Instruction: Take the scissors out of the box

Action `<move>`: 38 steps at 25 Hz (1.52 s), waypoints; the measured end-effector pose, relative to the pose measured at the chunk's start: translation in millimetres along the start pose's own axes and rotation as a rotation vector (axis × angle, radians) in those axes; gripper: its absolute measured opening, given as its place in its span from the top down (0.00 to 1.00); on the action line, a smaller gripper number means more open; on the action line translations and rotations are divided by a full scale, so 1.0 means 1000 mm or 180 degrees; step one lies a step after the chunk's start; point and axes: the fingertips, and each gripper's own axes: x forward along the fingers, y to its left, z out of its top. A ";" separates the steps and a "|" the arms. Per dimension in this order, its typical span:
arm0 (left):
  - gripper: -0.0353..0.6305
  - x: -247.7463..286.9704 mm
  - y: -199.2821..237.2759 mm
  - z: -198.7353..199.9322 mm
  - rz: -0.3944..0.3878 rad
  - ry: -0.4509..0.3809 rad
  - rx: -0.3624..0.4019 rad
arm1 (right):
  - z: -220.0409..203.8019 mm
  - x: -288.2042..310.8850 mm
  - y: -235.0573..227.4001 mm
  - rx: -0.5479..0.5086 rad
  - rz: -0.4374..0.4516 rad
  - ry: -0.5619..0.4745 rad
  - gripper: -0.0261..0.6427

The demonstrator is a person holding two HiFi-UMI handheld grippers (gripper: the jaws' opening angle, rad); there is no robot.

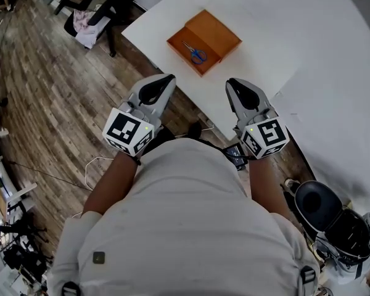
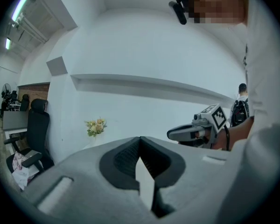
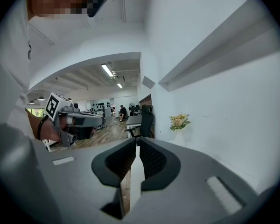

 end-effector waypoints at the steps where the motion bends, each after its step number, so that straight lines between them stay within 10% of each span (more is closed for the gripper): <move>1: 0.94 0.004 0.001 -0.001 0.0008 0.0022 -0.0006 | -0.001 0.002 -0.004 0.0019 0.0011 0.0007 0.91; 38: 0.94 0.127 0.159 -0.082 -0.0333 0.0606 -0.0436 | -0.123 0.197 -0.087 -0.0145 0.0044 0.1681 0.76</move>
